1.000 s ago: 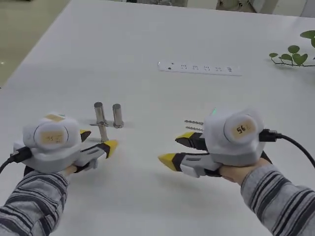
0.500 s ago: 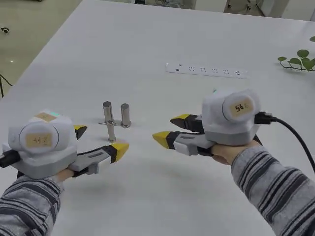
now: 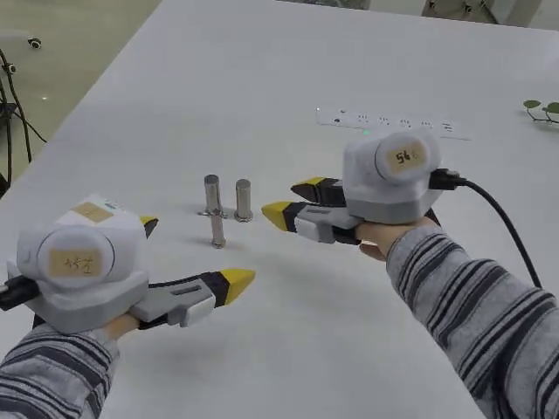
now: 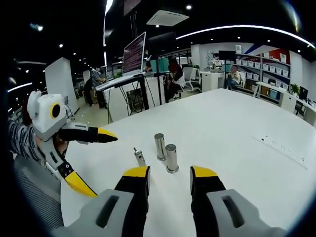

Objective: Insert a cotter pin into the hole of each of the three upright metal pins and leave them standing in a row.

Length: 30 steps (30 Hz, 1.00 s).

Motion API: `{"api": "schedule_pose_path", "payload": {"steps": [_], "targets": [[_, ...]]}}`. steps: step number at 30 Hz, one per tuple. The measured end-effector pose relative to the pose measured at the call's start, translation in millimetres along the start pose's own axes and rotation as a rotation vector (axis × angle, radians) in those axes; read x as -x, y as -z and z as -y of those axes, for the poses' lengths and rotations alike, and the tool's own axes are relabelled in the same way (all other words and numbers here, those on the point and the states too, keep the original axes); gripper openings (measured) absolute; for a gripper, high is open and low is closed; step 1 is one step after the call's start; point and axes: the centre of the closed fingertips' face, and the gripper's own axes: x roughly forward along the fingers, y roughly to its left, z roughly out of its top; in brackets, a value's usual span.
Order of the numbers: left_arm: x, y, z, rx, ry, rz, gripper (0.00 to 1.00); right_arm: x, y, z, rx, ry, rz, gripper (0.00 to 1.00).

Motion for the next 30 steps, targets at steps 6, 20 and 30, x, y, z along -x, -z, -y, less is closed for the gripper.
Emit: {"api": "schedule_pose_path", "payload": {"steps": [6, 20, 30], "targets": [[5.6, -4.0, -1.9, 0.003, -0.009, 0.012, 0.89, -19.6, -4.6, -2.9, 0.002, -0.016, 0.008, 0.27], [8.8, -1.6, -9.6, 0.001, -0.019, 0.020, 0.94, -59.9, 1.7, -6.0, 0.030, -0.032, -0.037, 0.22], [7.0, -2.5, -3.8, -0.035, -0.016, 0.019, 0.94, -73.4, 5.7, 1.5, 0.014, -0.020, -0.040, 0.12]]}}
